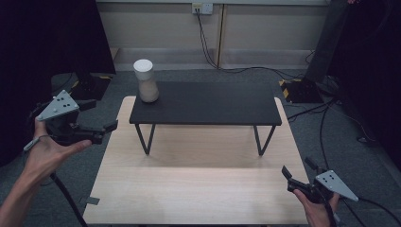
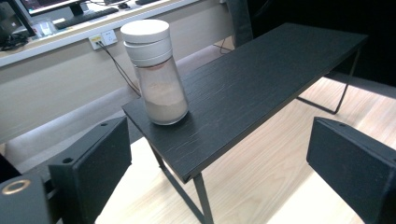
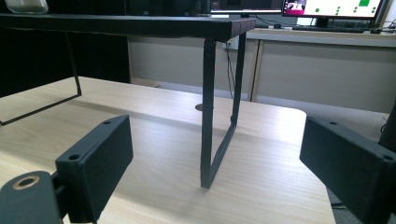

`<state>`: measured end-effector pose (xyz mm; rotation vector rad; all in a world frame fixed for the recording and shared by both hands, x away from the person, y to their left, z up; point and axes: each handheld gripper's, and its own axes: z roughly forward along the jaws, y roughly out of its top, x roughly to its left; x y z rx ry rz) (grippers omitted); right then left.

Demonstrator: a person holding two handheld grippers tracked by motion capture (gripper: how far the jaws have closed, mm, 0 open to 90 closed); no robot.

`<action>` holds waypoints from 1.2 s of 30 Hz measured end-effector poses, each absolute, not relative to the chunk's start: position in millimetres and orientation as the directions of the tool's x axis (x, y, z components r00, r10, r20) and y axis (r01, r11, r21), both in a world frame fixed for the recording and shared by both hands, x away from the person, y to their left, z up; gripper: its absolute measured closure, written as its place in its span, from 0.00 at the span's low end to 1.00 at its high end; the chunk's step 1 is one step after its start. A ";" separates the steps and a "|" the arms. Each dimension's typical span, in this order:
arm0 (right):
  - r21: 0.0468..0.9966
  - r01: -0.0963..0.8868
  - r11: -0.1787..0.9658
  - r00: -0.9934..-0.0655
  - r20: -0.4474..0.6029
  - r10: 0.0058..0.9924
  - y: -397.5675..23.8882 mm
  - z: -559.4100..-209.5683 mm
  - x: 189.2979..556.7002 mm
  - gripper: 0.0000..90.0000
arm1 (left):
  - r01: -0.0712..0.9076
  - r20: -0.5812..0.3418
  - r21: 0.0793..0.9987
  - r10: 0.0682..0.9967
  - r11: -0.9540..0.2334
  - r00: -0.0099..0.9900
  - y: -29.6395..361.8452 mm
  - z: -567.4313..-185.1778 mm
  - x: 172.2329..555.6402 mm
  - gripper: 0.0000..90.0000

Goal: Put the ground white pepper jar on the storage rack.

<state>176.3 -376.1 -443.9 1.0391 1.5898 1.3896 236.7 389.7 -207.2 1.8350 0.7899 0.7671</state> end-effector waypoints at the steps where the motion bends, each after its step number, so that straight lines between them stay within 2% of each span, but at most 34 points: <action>1: 0.993 0.090 0.074 -0.372 -0.036 0.927 -376.0 -443.9 176.2 0.10 | 0.185 0.159 0.927 0.789 -0.326 0.593 390.4 -207.6 237.2 0.07; 12: 0.994 0.086 0.073 -0.359 -0.038 0.933 -377.4 -443.7 171.3 0.10 | 0.191 0.135 0.934 0.792 -0.303 0.595 393.4 -210.6 244.7 0.06; 36: 0.994 0.077 0.071 -0.356 -0.040 0.934 -378.3 -444.0 169.6 0.10 | 0.185 0.146 0.931 0.787 -0.314 0.599 388.2 -212.5 250.9 0.06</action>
